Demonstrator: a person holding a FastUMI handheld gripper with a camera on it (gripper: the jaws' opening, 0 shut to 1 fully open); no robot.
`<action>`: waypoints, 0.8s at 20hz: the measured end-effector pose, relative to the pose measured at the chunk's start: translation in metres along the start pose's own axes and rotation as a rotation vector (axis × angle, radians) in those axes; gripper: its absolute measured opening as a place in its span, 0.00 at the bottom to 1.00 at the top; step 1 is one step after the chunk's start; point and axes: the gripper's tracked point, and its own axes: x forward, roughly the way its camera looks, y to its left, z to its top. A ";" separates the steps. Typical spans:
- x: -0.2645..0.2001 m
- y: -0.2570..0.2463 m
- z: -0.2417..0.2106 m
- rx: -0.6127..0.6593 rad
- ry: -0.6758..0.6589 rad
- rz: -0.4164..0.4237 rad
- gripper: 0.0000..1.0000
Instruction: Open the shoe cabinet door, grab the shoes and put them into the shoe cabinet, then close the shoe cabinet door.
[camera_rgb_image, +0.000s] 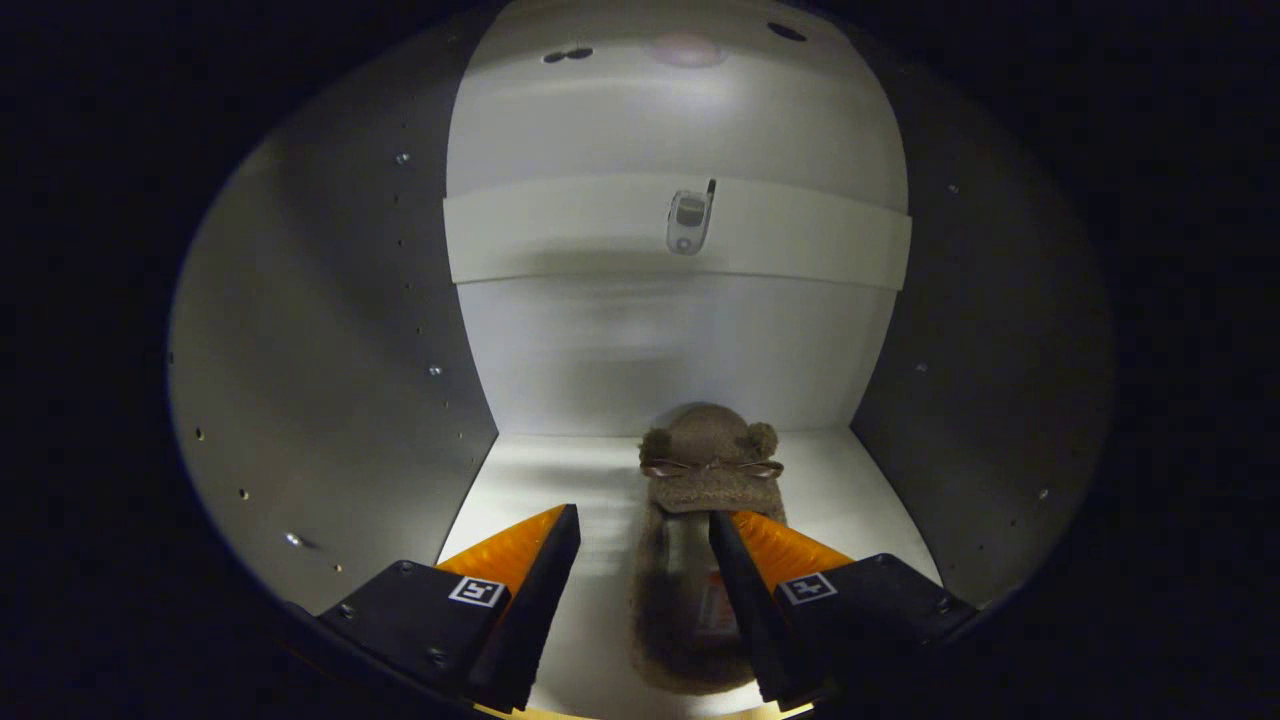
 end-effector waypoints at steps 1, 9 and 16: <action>-0.009 -0.001 0.003 0.002 -0.011 -0.005 0.83; -0.114 0.000 0.022 0.012 -0.143 -0.015 0.83; -0.232 -0.001 0.019 0.015 -0.265 0.002 0.83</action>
